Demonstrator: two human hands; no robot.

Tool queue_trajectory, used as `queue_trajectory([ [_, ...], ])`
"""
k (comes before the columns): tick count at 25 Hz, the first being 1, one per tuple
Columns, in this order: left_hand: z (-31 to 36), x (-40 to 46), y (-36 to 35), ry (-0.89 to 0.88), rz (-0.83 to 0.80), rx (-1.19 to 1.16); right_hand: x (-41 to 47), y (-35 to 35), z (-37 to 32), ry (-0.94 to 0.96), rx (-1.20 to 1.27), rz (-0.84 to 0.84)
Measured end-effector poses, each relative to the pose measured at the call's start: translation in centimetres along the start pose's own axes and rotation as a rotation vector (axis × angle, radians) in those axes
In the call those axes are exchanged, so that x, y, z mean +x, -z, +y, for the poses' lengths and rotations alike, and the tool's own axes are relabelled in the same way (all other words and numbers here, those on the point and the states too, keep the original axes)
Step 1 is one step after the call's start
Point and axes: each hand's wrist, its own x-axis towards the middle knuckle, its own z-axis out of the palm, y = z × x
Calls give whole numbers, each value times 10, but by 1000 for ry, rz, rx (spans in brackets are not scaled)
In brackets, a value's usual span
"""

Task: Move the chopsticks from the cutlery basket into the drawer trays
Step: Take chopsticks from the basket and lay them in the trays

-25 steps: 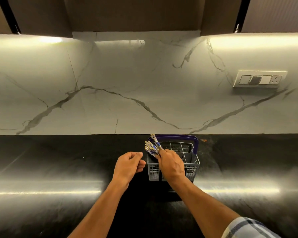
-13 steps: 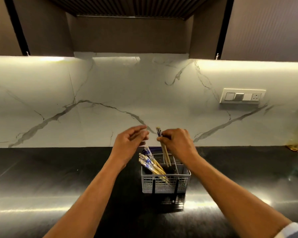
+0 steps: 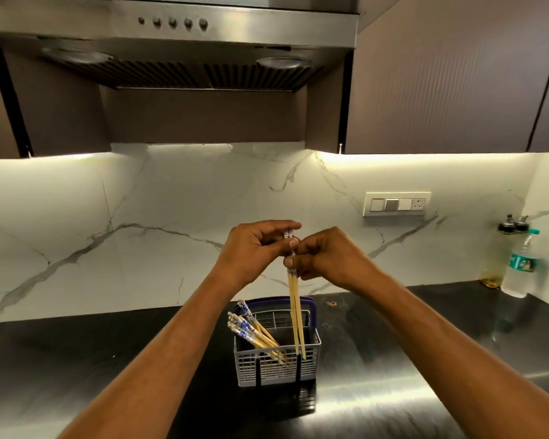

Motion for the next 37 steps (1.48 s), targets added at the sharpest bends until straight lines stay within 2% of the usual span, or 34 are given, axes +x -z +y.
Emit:
queue_trajectory([
  [5,12,0,-5,103,64,-325,-35,-8,31,-117,131,-7],
  [8,10,-3,-9,142,50,-348,-56,-18,52,-171,231,-34],
  [15,-10,-35,-46,318,-6,-412,-90,-35,92,-253,282,-122],
  [24,-84,-164,-137,686,-179,-606,-223,-109,185,-567,359,-235],
  [29,-122,-259,-182,932,-192,-586,-306,-167,227,-735,426,-338],
  [32,-144,-297,-189,970,-216,-398,-331,-194,239,-825,416,-339],
  [34,-154,-318,-184,961,-168,-252,-342,-212,249,-868,310,-352],
  [37,-156,-345,-169,1036,-7,-270,-357,-235,268,-936,77,-384],
])
